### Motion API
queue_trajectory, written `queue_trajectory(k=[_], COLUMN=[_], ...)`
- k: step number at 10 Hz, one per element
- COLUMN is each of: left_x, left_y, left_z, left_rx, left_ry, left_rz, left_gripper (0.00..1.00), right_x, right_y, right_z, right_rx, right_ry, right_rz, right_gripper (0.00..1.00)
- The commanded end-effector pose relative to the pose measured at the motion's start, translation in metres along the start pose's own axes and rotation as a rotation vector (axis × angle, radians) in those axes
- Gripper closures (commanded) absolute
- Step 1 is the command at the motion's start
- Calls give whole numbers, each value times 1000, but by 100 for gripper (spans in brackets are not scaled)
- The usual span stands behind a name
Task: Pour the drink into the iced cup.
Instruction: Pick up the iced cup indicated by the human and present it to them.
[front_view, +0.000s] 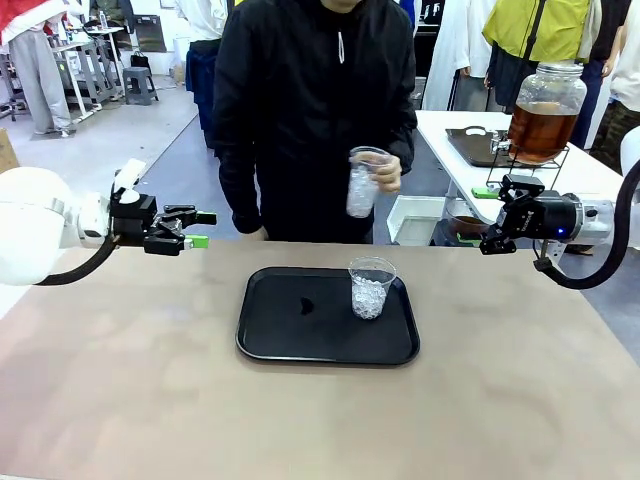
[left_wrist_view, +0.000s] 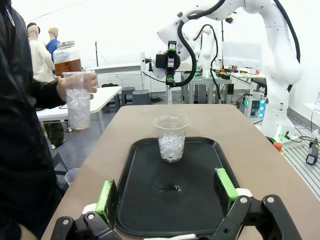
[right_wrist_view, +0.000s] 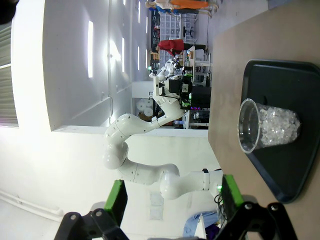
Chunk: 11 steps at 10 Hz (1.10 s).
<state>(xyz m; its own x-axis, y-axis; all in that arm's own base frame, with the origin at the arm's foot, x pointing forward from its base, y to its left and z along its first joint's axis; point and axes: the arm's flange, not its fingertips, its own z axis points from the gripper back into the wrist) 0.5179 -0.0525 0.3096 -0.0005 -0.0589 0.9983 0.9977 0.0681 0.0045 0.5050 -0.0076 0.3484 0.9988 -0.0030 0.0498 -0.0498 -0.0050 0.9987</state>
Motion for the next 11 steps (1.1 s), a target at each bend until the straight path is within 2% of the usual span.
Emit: queue_trajectory(k=[1,11], left_x=[3,3], left_y=[0,0], left_z=[-2,-2], left_rx=[10,10], left_ry=[-6,-6], left_rz=[-3,-3], left_gripper=[0,0], right_x=[0,0], right_y=[2,2], right_z=[-1,-1], right_rx=[-3,-3], right_ry=[-3,-3], right_rz=[4,4], right_gripper=[0,0])
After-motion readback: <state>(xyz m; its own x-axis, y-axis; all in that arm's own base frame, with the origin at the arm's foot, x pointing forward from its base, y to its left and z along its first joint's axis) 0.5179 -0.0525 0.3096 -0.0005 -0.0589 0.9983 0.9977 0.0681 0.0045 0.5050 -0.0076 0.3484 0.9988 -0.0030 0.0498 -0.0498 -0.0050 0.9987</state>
